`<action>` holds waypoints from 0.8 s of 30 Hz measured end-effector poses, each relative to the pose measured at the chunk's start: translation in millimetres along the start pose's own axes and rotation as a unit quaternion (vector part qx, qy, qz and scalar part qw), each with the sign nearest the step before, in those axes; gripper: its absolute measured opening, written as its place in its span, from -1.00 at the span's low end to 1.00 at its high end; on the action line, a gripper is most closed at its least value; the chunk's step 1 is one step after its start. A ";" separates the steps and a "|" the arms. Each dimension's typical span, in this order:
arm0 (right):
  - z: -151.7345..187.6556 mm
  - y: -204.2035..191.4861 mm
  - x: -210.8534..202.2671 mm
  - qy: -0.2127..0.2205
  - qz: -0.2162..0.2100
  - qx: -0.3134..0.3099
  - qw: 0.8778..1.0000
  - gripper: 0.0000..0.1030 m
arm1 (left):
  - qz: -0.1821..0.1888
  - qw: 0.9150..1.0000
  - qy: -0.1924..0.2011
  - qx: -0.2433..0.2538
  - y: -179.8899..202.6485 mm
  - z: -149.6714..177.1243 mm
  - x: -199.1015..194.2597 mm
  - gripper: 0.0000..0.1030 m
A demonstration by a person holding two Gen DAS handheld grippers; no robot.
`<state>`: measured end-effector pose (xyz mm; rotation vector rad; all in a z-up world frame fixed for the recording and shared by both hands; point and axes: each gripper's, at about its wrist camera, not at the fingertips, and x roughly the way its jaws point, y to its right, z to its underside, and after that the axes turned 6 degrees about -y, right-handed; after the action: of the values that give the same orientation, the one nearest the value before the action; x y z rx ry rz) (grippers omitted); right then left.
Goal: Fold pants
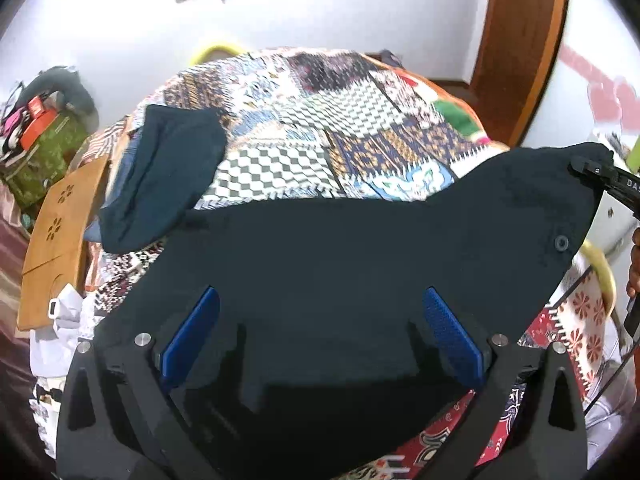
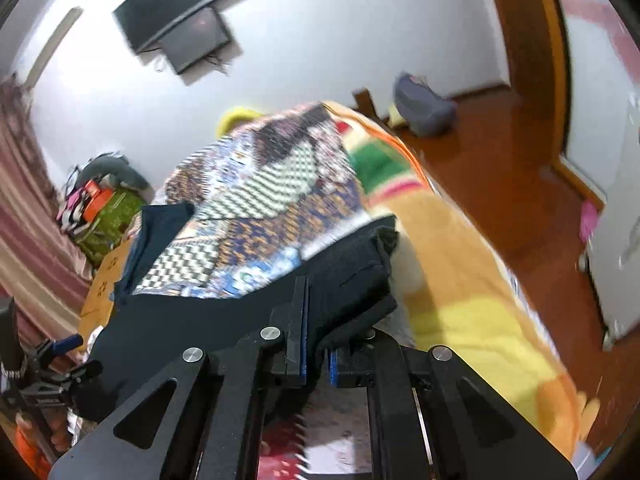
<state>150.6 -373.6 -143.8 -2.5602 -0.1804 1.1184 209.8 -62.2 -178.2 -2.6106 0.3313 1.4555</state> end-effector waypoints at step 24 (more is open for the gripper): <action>20.7 -229.5 78.4 -0.068 -0.148 -0.223 0.961 -0.88 | -0.036 0.988 0.072 -0.131 -116.1 43.6 -76.4 1.00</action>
<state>193.4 -134.5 -129.0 -2.6981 -0.9148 1.2444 164.6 69.4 -134.9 -2.9086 0.0614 1.3744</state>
